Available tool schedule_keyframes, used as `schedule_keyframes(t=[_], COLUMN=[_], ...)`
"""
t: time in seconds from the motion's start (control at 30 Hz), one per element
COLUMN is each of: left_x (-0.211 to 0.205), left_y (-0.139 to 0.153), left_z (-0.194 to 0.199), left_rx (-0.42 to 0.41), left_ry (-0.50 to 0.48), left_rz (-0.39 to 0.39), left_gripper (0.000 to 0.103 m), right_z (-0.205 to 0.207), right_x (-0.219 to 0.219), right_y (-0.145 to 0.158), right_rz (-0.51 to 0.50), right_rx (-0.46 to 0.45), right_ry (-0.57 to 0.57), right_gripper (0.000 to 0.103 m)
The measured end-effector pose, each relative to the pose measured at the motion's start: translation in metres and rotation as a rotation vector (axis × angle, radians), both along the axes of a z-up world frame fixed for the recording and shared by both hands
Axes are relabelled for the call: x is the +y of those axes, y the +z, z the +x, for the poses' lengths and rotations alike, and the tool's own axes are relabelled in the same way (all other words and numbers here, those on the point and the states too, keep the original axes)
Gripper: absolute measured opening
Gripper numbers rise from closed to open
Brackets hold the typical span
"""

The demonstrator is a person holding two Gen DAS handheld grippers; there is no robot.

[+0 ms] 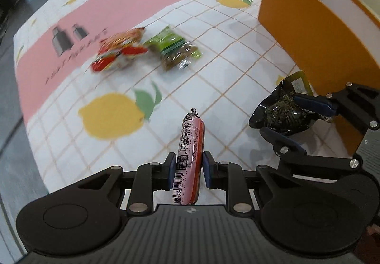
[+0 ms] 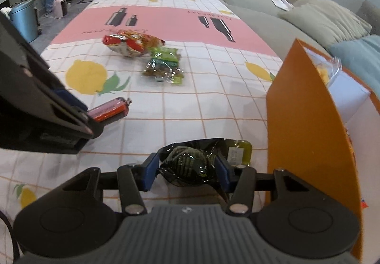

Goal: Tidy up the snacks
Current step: 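Grasp the pink sausage with the left tool while the right lifts the seaweed bag, then carry the pink sausage and seaweed bag to the orange box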

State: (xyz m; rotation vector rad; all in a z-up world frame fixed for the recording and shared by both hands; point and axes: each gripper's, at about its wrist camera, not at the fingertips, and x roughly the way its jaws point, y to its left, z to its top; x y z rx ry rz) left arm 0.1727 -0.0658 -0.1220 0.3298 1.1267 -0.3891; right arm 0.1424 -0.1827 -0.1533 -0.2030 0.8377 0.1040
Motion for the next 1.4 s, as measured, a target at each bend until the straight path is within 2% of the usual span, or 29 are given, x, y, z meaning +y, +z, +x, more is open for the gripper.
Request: schedule_keyframes(t=[0.13,0.37,0.57,0.8,0.97,1.2,1.3,1.4], left_x=[0.020,0.038,0.032,-0.003,-0.044,-0.104,-0.128,-0.149], left_y=[0.015,0.050,0.081,0.120,0.139,0.151,0.148,0.141], left_z=[-0.015,-0.038,-0.053,-0.060,-0.060,-0.053,-0.048,-0.043], left_rx=[0.017,-0.034,-0.103,-0.165,-0.156,-0.150,-0.132,-0.110], left_ry=[0.081,0.144,0.149,0.108,0.049,-0.048,-0.075,-0.106], left_rz=[-0.083,-0.187,-0.208,-0.231,-0.274,-0.299,-0.291,-0.274], left_gripper=[0.026,0.026,0.026,0.026,0.026,0.026,0.026,0.026], right_z=[-0.013,-0.039,-0.063,-0.071,-0.067,-0.056,-0.052,-0.047], right_x=[0.002,0.003,0.005,-0.026,-0.059,-0.113,-0.133,-0.153], right_y=[0.014,0.041,0.073,0.113,0.133,0.128,0.119,0.111], right_rz=[0.013,0.076,0.024,0.009,-0.045,-0.118,-0.156,-0.151], right_rx=[-0.030,-0.084,-0.181,-0.235,-0.235,-0.150,-0.114,-0.068], right_ry=[0.015,0.015,0.044,0.031,0.026,-0.037,-0.051,-0.070], right_gripper=[0.050,0.050,0.050,0.050,0.050,0.050,0.049,0.049])
